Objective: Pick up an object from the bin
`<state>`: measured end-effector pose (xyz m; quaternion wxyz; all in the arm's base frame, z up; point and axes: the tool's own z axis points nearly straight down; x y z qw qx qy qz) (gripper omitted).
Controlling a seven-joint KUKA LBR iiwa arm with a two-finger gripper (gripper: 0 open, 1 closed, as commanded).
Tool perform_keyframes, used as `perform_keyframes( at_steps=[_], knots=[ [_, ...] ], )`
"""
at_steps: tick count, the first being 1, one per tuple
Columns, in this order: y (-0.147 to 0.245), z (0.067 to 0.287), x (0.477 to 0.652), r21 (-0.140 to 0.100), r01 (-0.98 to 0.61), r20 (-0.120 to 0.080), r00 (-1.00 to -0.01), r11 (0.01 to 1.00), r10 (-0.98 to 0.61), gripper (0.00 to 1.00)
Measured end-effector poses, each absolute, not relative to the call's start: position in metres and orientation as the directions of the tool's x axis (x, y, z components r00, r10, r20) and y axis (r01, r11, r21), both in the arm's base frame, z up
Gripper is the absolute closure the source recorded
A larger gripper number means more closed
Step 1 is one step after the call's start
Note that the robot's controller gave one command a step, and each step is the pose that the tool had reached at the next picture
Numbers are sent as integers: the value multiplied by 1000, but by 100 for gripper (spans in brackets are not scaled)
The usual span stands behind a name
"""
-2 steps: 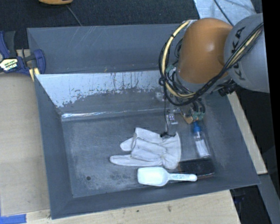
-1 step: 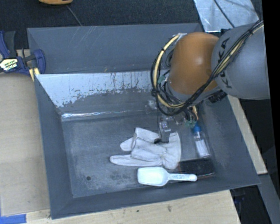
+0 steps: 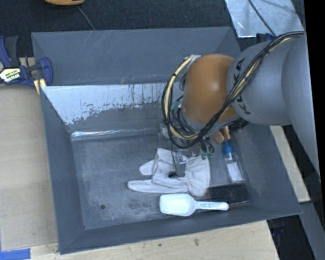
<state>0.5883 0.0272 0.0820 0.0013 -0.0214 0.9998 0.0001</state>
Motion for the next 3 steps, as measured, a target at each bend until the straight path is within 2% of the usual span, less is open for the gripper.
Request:
perform_keyframes(
  at_steps=[1, 2, 3],
  knots=[
    [19, 74, 591, 3, 147, -8, -989, 989, 147, 100],
    [19, 74, 591, 3, 147, -8, -989, 989, 147, 100],
    [29, 227, 598, 1, 155, -5, -988, 988, 155, 100]
  ],
)
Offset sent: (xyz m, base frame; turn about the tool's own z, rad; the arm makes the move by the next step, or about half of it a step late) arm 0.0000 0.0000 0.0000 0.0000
